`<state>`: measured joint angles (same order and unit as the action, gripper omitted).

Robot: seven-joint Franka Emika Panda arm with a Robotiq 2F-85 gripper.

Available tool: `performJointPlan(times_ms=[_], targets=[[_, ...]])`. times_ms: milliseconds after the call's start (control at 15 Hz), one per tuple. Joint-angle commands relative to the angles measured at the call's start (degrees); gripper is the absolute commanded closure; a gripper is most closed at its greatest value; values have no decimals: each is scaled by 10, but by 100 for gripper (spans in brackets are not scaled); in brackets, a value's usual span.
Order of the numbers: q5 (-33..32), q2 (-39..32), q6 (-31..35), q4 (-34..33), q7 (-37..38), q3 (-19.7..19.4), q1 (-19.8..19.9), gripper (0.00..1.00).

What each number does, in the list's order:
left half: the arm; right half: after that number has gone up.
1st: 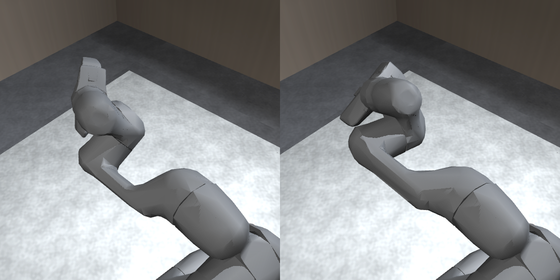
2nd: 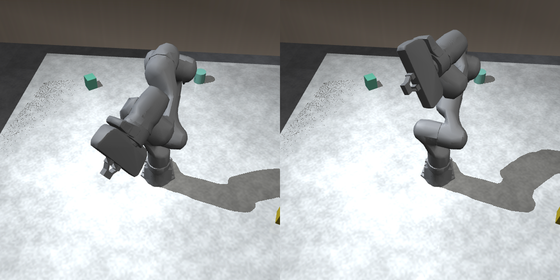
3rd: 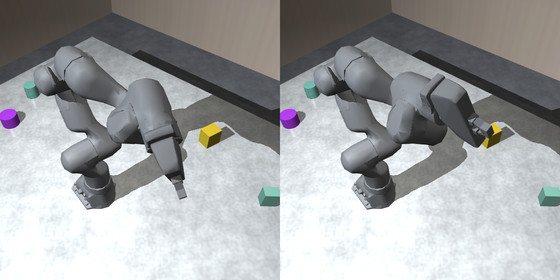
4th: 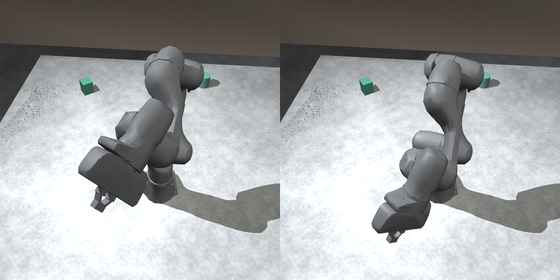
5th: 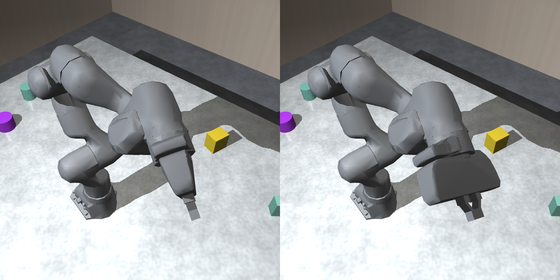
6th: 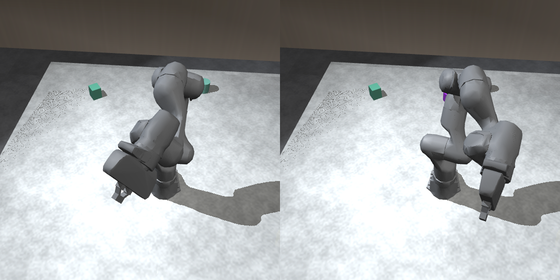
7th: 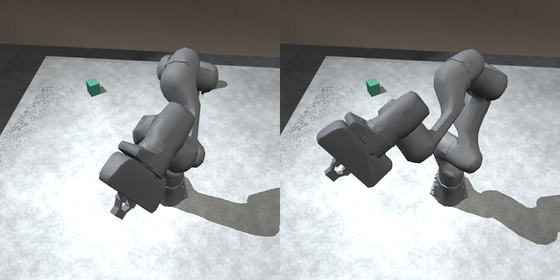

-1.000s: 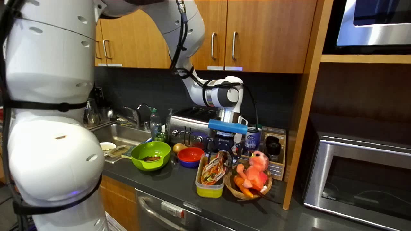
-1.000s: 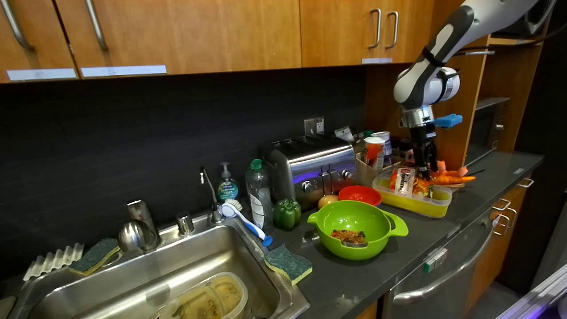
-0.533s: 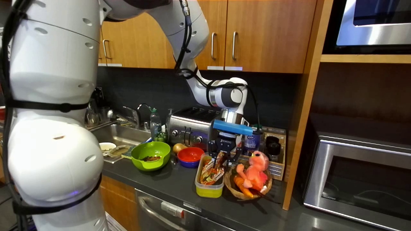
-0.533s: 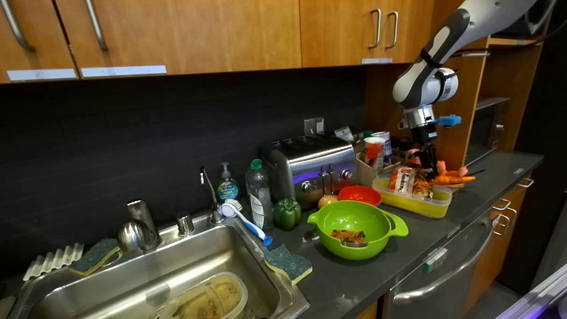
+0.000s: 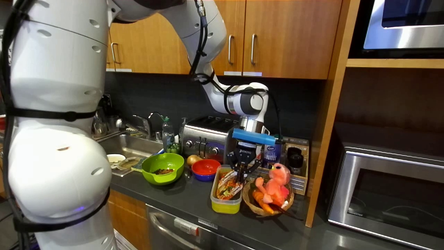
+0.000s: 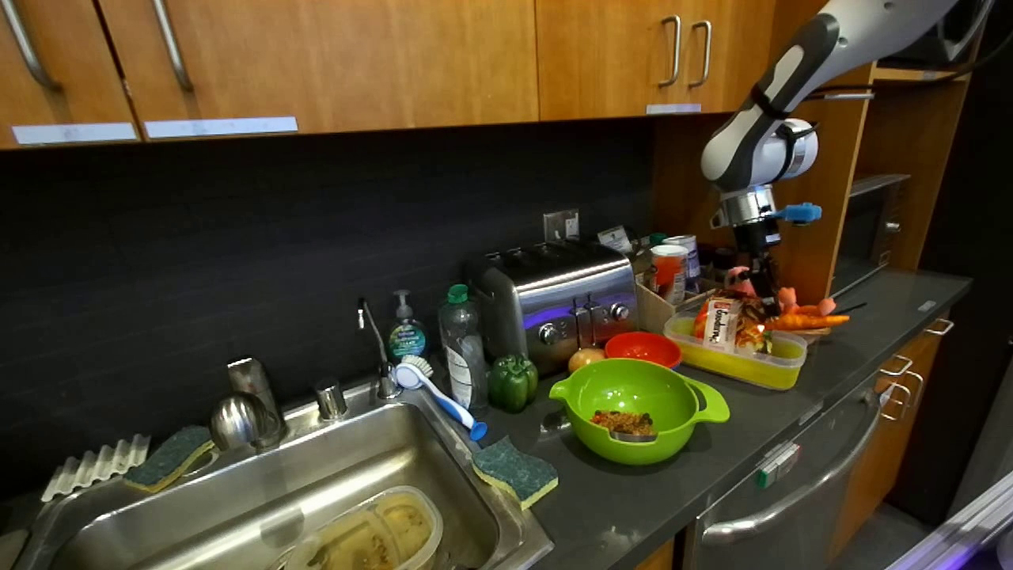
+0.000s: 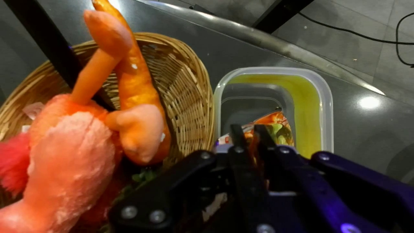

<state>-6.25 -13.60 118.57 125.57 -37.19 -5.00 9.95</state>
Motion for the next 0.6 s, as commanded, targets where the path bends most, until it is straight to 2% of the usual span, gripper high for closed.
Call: performJointPlan(times_ms=[0, 533], targets=[[8, -1, -6, -10, -9, 3, 4, 56], [9, -9, 3, -25, -29, 5, 6, 2]])
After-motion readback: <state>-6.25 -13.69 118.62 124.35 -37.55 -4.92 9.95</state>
